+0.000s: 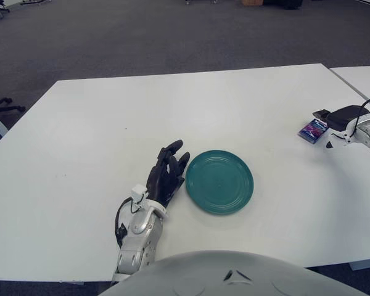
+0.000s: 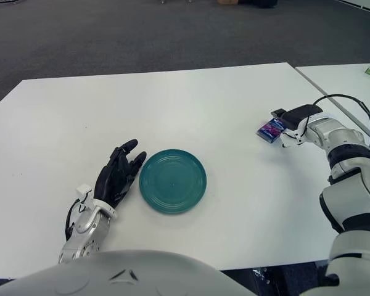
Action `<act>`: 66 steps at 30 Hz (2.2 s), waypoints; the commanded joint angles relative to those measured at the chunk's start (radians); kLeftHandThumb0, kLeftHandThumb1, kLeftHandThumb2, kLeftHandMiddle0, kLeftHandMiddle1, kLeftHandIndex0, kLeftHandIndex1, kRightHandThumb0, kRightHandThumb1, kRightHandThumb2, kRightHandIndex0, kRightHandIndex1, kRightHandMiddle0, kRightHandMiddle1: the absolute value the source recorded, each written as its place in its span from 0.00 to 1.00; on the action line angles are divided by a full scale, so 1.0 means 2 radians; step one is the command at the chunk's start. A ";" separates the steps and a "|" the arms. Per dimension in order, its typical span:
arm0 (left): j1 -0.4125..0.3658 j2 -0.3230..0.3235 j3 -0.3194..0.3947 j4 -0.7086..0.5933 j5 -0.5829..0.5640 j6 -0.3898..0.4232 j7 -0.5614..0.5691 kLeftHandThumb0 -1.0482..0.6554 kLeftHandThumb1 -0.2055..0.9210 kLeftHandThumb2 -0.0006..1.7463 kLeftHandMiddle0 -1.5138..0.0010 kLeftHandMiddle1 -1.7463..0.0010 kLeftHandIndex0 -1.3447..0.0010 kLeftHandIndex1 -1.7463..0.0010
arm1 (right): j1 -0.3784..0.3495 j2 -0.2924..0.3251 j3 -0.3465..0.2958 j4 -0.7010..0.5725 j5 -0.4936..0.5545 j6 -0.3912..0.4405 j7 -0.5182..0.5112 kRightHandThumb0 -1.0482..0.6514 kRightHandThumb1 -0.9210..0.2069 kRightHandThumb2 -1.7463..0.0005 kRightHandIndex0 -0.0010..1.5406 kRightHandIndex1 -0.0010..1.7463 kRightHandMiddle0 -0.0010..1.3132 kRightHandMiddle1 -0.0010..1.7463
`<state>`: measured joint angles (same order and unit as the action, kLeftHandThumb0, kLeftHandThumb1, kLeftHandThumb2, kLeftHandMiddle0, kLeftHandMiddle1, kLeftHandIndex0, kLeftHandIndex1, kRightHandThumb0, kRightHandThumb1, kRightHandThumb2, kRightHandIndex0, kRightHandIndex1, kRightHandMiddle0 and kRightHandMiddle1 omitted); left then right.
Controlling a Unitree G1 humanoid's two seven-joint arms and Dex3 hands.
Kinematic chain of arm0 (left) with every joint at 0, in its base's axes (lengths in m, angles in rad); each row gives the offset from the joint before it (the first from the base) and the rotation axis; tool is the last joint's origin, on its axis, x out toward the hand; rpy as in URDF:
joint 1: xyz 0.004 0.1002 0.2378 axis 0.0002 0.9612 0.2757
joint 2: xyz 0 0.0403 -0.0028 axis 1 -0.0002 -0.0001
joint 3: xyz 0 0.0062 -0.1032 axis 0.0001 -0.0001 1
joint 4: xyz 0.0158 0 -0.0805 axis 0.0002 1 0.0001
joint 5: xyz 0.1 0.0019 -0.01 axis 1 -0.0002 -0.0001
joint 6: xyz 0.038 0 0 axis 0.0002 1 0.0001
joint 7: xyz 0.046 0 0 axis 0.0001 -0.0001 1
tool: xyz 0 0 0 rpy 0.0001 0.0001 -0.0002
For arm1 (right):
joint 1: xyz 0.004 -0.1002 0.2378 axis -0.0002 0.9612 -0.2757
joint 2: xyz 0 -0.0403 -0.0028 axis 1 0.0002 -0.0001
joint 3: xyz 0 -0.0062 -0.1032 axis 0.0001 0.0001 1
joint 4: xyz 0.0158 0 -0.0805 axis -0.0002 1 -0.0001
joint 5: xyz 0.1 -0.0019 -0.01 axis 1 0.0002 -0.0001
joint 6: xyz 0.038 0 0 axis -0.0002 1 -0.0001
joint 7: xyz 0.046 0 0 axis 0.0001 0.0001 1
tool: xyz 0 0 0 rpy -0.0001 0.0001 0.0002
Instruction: Put the gum into the plate.
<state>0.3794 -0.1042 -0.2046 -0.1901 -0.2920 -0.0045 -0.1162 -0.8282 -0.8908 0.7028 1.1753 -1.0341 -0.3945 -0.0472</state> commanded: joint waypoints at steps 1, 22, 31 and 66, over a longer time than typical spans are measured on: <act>0.005 -0.004 -0.004 -0.007 0.002 0.001 -0.002 0.11 1.00 0.52 0.70 0.91 1.00 0.55 | -0.016 0.006 0.008 0.005 -0.006 -0.003 -0.004 0.09 0.00 0.91 0.17 0.00 0.00 0.04; 0.056 -0.001 -0.033 -0.058 0.011 0.001 0.004 0.11 1.00 0.52 0.70 0.92 1.00 0.55 | -0.036 0.007 0.002 -0.034 0.008 -0.016 0.101 0.11 0.00 0.92 0.24 0.03 0.00 0.15; 0.078 0.001 -0.045 -0.084 0.016 0.006 0.007 0.11 1.00 0.52 0.70 0.92 1.00 0.55 | -0.020 0.014 -0.007 -0.033 0.015 0.001 0.110 0.14 0.01 0.94 0.25 0.02 0.00 0.21; 0.125 0.023 -0.051 -0.151 0.006 0.024 0.007 0.11 1.00 0.52 0.70 0.92 1.00 0.55 | 0.016 0.051 -0.021 -0.020 0.060 0.015 0.182 0.28 0.09 0.94 0.32 0.02 0.00 0.24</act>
<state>0.6253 -0.0673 -0.3116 -0.4739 -0.2710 0.0351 -0.1067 -0.8299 -0.8270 0.6548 1.1198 -0.9233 -0.3697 0.3117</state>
